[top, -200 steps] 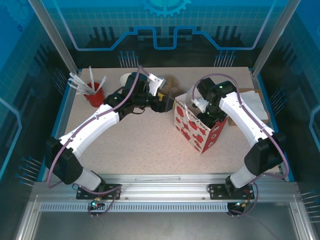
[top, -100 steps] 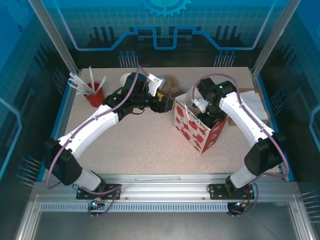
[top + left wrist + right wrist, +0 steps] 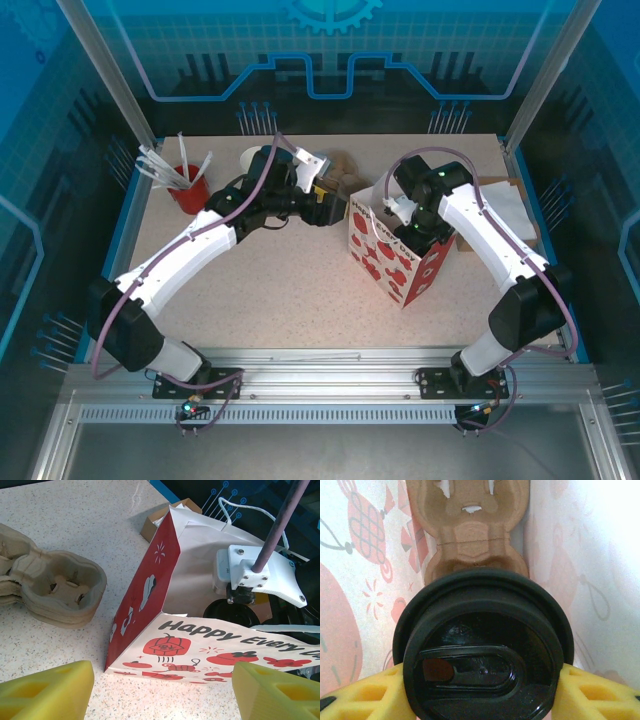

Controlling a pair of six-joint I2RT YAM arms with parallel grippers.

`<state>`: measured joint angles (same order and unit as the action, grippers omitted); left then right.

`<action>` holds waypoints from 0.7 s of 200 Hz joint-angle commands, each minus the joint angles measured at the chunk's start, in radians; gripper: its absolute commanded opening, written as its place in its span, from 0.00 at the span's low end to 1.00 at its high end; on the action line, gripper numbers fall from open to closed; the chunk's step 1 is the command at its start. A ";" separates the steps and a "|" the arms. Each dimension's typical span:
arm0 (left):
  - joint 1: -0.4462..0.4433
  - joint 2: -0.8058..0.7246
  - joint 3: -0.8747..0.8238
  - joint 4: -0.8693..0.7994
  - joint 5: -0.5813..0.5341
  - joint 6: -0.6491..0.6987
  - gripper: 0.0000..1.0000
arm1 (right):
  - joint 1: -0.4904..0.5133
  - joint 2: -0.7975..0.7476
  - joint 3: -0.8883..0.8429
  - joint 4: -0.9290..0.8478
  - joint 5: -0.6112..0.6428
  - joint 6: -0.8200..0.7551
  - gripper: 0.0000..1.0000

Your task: Pack the takeout coffee

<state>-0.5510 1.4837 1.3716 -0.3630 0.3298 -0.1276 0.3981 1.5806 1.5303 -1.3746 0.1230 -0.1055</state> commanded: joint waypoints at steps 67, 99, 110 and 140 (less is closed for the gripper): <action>-0.007 -0.030 -0.016 -0.016 -0.008 0.019 0.75 | -0.018 0.010 -0.008 0.004 -0.004 -0.003 0.42; -0.006 -0.033 -0.016 -0.017 -0.009 0.021 0.75 | -0.018 0.014 -0.008 0.007 -0.005 -0.001 0.42; -0.006 -0.034 -0.016 -0.016 -0.009 0.021 0.75 | -0.017 0.016 -0.009 0.010 -0.009 0.003 0.42; -0.007 -0.036 -0.018 -0.018 -0.009 0.022 0.75 | -0.018 0.019 -0.017 0.019 -0.010 0.005 0.41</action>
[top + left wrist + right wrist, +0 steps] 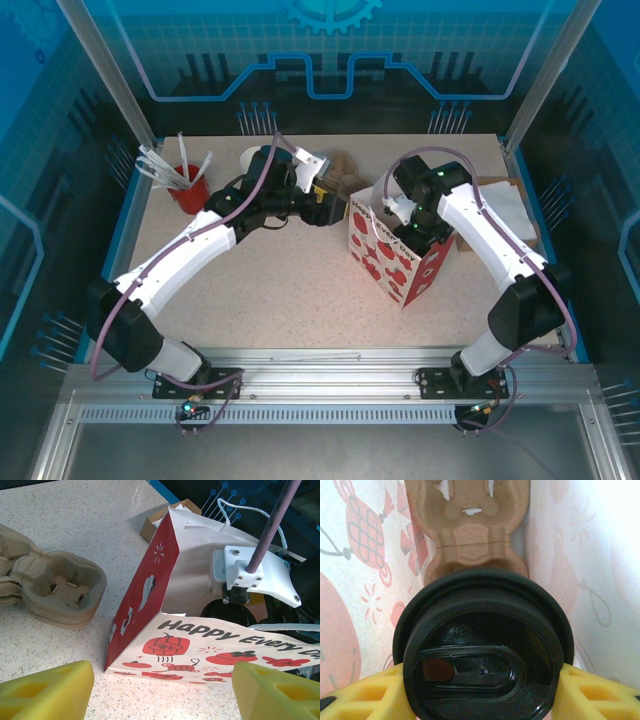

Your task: Pack the takeout coffee

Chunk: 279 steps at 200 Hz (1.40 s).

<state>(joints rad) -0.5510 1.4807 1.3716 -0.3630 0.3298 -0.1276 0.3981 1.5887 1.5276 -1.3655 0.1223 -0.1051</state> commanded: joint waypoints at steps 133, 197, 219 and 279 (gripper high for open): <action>-0.007 -0.031 -0.022 -0.016 -0.003 0.019 0.75 | -0.019 0.043 -0.051 0.044 -0.005 0.008 0.41; -0.007 -0.038 -0.028 -0.016 -0.004 0.020 0.75 | -0.024 0.059 -0.069 0.060 -0.004 0.008 0.41; -0.007 -0.037 -0.029 -0.018 -0.003 0.020 0.75 | -0.028 0.064 -0.077 0.068 -0.006 0.008 0.41; -0.006 -0.037 -0.030 -0.018 -0.003 0.022 0.75 | -0.031 0.076 -0.096 0.087 -0.010 0.008 0.41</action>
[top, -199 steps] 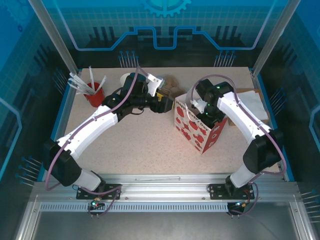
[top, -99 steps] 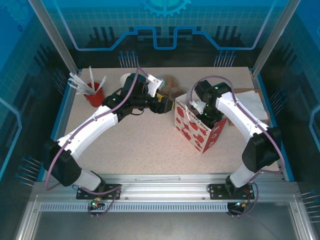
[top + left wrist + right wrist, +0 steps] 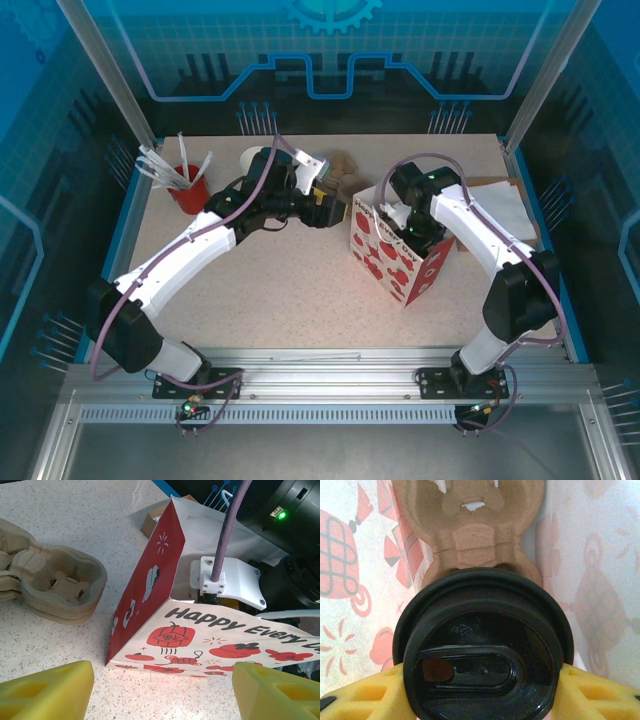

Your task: Pack the takeout coffee

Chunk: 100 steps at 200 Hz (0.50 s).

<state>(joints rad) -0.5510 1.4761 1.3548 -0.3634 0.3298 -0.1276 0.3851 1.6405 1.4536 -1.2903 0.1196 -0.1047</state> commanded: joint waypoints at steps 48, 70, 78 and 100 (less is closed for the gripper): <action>-0.007 -0.033 -0.014 -0.021 -0.004 0.023 0.75 | -0.018 0.037 -0.039 0.027 -0.006 0.008 0.41; -0.007 -0.035 -0.016 -0.022 -0.004 0.025 0.75 | -0.019 0.040 -0.048 0.036 -0.008 0.010 0.41; -0.006 -0.036 -0.016 -0.021 -0.004 0.023 0.75 | -0.019 0.043 -0.051 0.039 -0.009 0.010 0.41; -0.007 -0.035 -0.017 -0.020 -0.003 0.024 0.75 | -0.018 0.053 -0.060 0.048 -0.008 0.010 0.41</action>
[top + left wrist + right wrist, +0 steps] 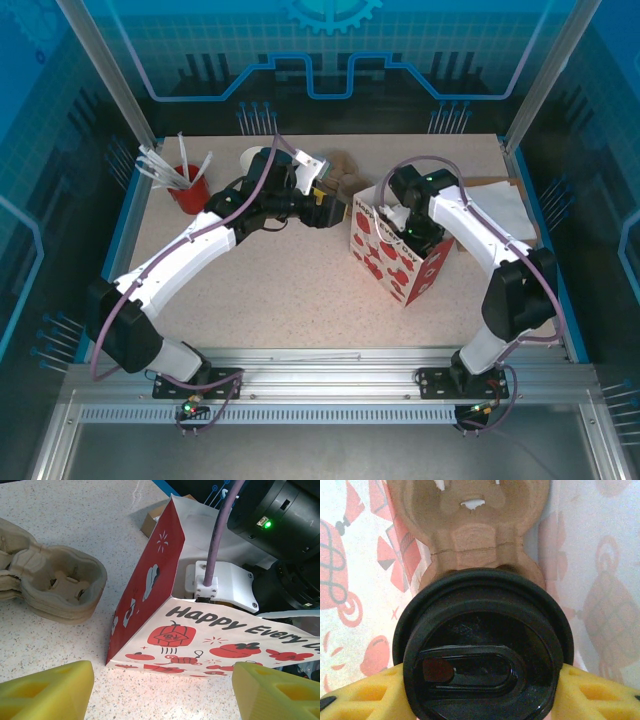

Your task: Pack the takeout coffee

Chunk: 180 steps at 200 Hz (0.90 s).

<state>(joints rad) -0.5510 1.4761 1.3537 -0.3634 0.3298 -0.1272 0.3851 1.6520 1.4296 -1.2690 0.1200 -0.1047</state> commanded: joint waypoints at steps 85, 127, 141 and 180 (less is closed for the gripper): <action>-0.006 -0.034 -0.023 -0.016 -0.002 0.021 0.75 | -0.024 0.081 -0.095 0.082 -0.004 0.009 0.41; -0.006 -0.027 -0.027 -0.015 -0.003 0.019 0.75 | -0.024 0.106 -0.130 0.117 0.015 0.013 0.42; -0.007 -0.025 -0.027 -0.017 0.000 0.017 0.75 | -0.021 0.104 -0.122 0.110 0.028 0.014 0.43; -0.006 -0.029 -0.028 -0.016 -0.002 0.015 0.75 | -0.002 0.063 -0.059 0.074 0.041 0.012 0.52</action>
<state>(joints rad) -0.5510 1.4742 1.3376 -0.3698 0.3298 -0.1276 0.3790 1.6497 1.4025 -1.2415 0.1204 -0.1043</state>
